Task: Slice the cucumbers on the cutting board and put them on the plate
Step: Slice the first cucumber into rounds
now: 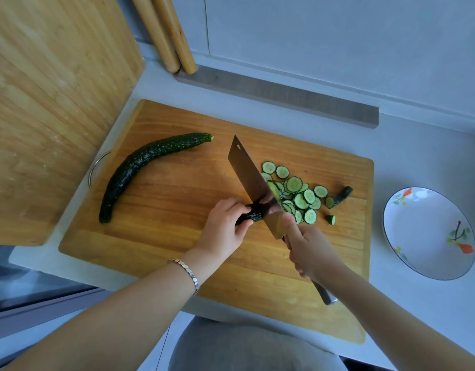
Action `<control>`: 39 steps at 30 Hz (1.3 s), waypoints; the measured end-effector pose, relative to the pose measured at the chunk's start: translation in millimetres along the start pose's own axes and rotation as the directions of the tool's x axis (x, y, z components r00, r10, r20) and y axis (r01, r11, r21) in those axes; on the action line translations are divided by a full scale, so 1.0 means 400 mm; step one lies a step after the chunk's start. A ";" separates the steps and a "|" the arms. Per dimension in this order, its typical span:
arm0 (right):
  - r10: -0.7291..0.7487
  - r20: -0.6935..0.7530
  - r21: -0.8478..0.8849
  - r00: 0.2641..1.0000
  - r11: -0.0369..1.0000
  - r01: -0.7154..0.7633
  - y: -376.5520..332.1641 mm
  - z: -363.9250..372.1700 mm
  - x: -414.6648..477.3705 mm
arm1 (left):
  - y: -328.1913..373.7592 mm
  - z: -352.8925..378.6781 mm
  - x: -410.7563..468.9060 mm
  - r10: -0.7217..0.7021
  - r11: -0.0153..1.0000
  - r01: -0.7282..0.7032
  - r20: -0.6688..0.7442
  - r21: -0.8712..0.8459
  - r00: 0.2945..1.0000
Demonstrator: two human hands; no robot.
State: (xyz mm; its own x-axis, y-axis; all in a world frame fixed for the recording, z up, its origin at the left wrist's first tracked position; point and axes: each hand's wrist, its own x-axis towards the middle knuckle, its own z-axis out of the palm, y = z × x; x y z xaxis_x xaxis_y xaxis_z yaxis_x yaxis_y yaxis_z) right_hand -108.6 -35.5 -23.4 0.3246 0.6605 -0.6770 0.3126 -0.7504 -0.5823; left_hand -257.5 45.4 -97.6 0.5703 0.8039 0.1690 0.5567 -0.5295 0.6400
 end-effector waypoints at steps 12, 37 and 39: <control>0.161 0.132 0.476 0.978 0.855 -0.205 0.020 0.006 0.005 | -0.001 -0.004 -0.001 0.011 1.000 -0.011 0.046 -0.011 0.999; -0.353 0.040 -0.860 0.935 0.464 0.211 0.021 -0.159 -0.041 | 0.148 -0.065 0.257 -0.172 0.915 -0.278 0.905 0.293 0.389; -0.364 0.017 -0.881 0.931 0.434 0.186 0.030 -0.173 -0.048 | 0.135 -0.072 0.266 -0.156 0.943 -0.178 0.846 0.281 0.511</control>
State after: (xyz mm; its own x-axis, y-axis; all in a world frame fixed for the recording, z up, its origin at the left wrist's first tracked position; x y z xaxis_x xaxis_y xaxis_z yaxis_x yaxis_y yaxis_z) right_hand -49.2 -55.8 14.0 0.1731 0.8878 -0.4264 0.9829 -0.1831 0.0177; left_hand -184.0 110.1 -23.5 0.7153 0.2637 -0.6472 0.5932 -0.7187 0.3627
